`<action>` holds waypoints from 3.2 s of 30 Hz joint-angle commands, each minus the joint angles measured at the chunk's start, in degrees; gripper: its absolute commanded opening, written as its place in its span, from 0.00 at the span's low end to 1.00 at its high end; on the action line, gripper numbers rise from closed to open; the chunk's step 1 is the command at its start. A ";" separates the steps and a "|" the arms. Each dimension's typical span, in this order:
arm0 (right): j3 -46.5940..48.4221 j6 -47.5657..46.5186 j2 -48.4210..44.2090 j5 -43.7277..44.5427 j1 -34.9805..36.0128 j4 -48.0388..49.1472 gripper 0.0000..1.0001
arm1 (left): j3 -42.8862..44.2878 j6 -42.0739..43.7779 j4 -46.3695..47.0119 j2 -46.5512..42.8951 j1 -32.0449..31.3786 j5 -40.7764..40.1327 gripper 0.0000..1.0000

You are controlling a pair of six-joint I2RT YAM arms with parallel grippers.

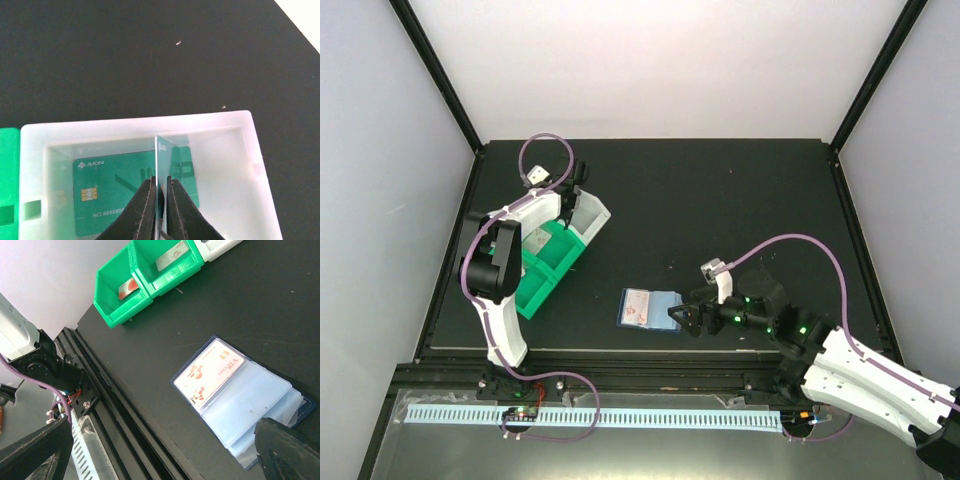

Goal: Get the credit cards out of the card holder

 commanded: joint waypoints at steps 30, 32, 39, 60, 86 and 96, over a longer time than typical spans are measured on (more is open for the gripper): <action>1.67 1.15 -5.21 3.36 0.14 -6.36 1.00 | 4.18 -0.85 -10.41 -6.66 -1.65 -6.06 0.40; 1.69 1.79 -5.03 3.22 0.19 -6.55 1.00 | 4.08 0.74 -10.61 -8.43 -2.06 -5.82 0.48; 2.16 5.25 -4.68 6.20 0.21 -8.24 1.00 | 0.44 9.55 -11.43 -18.85 -2.94 -2.73 0.95; -0.29 13.43 4.75 10.95 0.09 -3.22 1.00 | -37.50 36.28 -2.48 -59.33 -3.20 51.78 0.99; -6.45 18.60 21.89 16.28 -0.66 8.60 0.88 | -54.30 22.60 14.36 -62.99 -19.58 59.24 0.89; -6.46 16.89 30.06 10.23 -0.84 17.07 0.71 | -59.34 18.86 22.30 -60.25 -20.77 57.13 0.85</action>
